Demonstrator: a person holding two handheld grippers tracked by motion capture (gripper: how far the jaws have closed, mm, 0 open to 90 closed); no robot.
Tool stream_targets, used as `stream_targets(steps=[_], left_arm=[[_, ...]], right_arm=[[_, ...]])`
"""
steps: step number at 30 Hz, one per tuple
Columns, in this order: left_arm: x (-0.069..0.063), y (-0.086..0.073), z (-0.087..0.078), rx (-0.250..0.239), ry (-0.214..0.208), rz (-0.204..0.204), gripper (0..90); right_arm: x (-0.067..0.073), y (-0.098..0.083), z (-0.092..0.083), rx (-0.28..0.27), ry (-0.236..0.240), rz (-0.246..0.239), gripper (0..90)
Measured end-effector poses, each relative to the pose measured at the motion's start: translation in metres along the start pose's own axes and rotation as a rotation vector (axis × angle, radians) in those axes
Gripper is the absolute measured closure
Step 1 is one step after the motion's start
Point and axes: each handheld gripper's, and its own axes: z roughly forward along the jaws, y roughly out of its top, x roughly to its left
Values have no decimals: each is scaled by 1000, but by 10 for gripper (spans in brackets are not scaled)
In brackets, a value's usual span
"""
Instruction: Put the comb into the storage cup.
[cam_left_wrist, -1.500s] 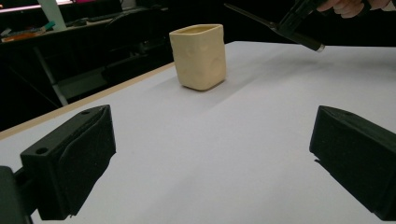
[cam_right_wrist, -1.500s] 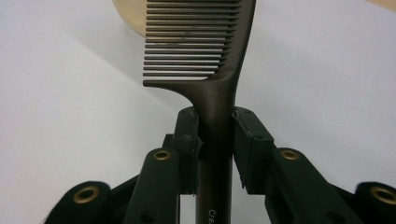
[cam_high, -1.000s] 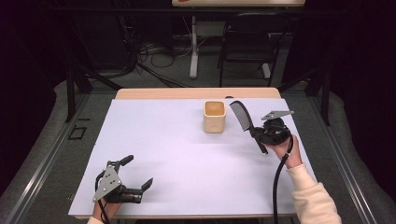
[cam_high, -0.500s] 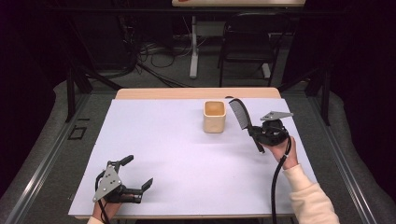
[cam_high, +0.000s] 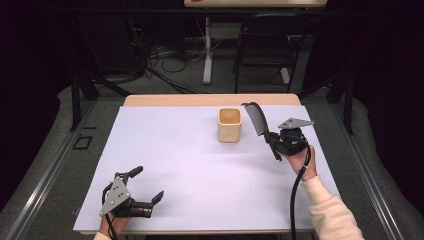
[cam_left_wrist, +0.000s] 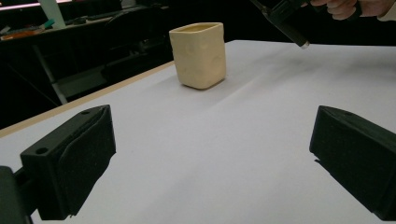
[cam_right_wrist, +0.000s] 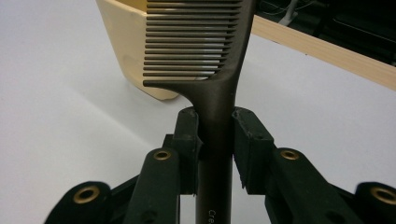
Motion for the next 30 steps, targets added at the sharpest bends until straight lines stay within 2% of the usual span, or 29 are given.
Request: stream_targets(steps=[21,30], left_arm=[[0,0,0,1,0,-2,3],[0,0,0,0,0,-2,3]], right_arm=[[5,19,-4,-43,-13,-39,723],[6,26,-2,-57,-17,-37,723]])
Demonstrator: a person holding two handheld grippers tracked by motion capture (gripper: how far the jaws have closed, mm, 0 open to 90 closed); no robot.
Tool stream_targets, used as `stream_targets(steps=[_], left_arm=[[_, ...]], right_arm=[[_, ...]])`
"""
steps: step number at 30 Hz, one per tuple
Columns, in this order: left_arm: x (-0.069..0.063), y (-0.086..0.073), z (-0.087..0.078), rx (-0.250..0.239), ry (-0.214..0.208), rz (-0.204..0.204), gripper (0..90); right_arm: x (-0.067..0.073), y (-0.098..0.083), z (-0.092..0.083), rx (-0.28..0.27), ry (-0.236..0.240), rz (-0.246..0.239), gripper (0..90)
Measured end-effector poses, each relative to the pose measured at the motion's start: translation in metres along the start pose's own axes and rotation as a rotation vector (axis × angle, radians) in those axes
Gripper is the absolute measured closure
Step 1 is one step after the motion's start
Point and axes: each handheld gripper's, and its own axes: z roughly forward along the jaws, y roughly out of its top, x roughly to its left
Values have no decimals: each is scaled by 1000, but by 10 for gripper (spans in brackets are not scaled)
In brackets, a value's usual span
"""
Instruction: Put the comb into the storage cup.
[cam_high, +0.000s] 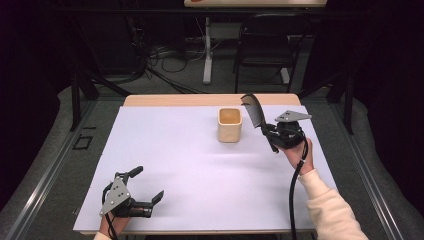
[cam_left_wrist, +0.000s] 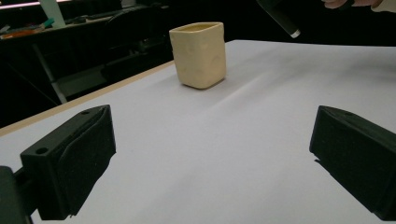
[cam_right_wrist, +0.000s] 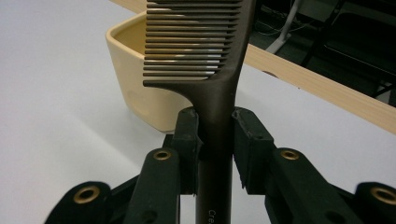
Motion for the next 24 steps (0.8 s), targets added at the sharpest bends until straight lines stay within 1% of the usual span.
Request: stream_targets(steps=[11,17,20,24], left_arm=[[0,0,0,-2,1,-1,3],[0,0,0,-1,1,1,3],[0,0,0,-2,2,-1,3],[0,0,0,-3,1,0,3]], right_arm=[[1,10,4,-19,-5,-1,724],[0,15,5,-27,-10,-2,724],[0,18,5,-28,-10,5,724],[0,21,6,-33,-14,-1,723]])
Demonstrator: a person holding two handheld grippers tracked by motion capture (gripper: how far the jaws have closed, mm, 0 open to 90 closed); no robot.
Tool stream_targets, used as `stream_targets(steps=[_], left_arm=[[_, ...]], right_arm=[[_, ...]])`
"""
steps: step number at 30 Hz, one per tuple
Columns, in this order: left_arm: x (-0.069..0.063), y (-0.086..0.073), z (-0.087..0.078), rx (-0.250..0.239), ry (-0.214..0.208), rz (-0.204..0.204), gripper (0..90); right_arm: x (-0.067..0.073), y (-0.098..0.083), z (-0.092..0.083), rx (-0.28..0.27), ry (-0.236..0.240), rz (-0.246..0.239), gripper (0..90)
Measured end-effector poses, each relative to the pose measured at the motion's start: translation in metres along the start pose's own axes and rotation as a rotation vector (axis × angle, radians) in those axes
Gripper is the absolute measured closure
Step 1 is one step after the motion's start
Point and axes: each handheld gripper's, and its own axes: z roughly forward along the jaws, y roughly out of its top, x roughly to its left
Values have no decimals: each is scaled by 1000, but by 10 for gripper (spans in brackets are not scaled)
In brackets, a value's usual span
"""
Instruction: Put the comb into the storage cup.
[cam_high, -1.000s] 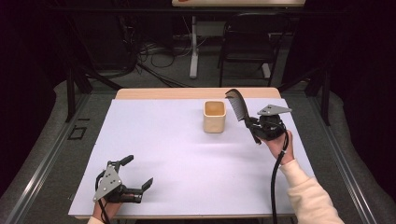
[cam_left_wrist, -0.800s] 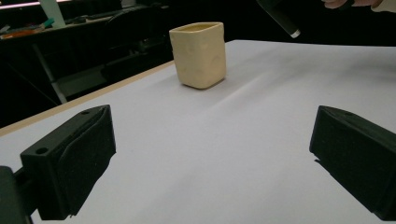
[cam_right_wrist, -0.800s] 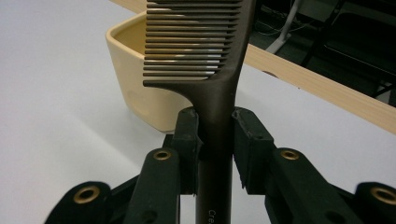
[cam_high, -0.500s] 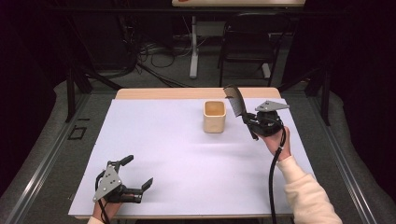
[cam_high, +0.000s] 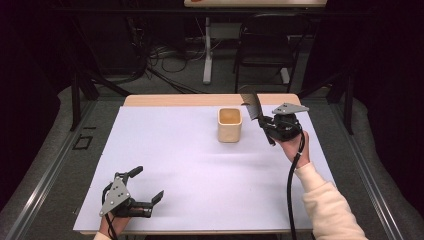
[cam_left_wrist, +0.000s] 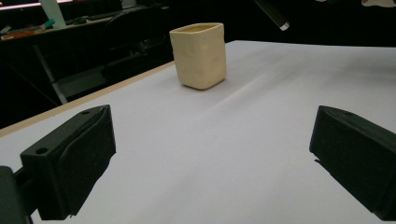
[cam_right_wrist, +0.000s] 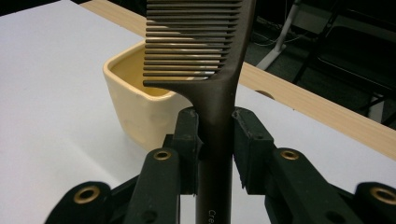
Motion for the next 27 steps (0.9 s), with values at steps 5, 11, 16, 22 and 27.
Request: stream_targets(steps=[5,11,16,22,27], left_arm=[[0,0,0,1,1,1,3],[0,0,0,1,1,0,3],[0,0,0,1,2,0,3],[0,0,0,2,2,0,3],[0,0,0,2,1,-1,3]], right_arm=[[0,5,2,-8,-3,3,723],[-1,11,3,-20,-7,2,724],[0,14,4,-24,-8,6,723],[-1,18,7,-31,-9,6,724],[0,22,10,-31,-11,-1,723]])
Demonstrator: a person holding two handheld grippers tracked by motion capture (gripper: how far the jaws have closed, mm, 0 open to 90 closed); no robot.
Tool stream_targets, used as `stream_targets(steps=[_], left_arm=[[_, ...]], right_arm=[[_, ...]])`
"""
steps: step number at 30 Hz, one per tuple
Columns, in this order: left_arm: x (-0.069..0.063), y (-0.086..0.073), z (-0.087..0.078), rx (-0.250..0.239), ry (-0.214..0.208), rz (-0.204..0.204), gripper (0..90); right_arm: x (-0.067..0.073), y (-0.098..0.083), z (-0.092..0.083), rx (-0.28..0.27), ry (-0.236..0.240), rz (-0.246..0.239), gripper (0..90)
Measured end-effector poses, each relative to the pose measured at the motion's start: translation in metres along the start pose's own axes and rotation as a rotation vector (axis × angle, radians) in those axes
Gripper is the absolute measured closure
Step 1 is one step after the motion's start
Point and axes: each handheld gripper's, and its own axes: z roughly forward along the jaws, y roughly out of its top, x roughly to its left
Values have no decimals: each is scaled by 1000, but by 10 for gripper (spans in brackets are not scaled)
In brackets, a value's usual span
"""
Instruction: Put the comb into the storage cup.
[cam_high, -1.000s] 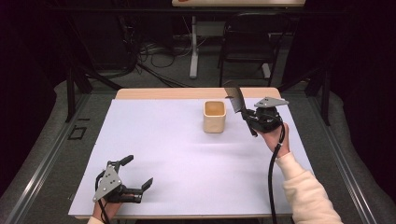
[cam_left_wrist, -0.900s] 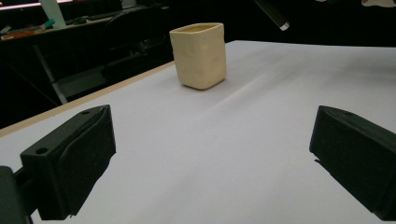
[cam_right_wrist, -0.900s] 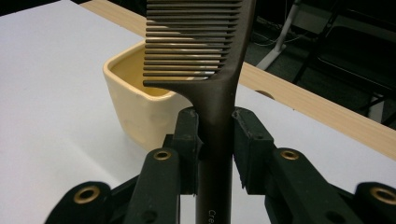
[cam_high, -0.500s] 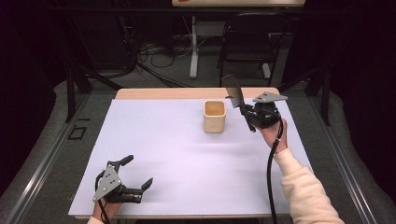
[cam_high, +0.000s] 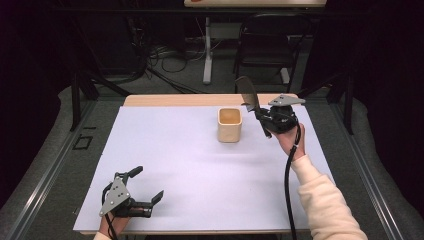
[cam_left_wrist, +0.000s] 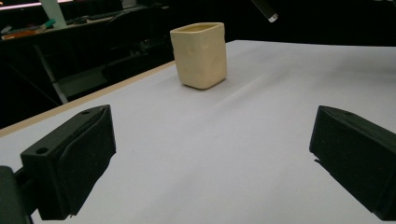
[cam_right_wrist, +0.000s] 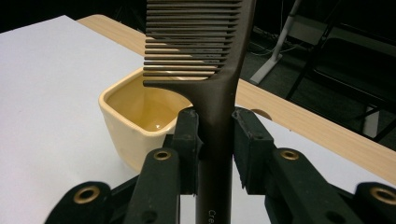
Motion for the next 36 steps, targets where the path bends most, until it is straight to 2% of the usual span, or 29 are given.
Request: stream_targets(steps=[19,23,27,36], left_arm=[[0,0,0,-2,1,3,3],[0,1,1,1,1,0,3],[1,0,1,1,6,-20,3],[1,1,0,-2,7,-17,2]], right_arm=[[5,13,10,-7,7,-15,724],[7,15,12,-4,11,-16,724],[8,18,16,-3,13,-15,724],[13,24,21,-15,16,-21,723]])
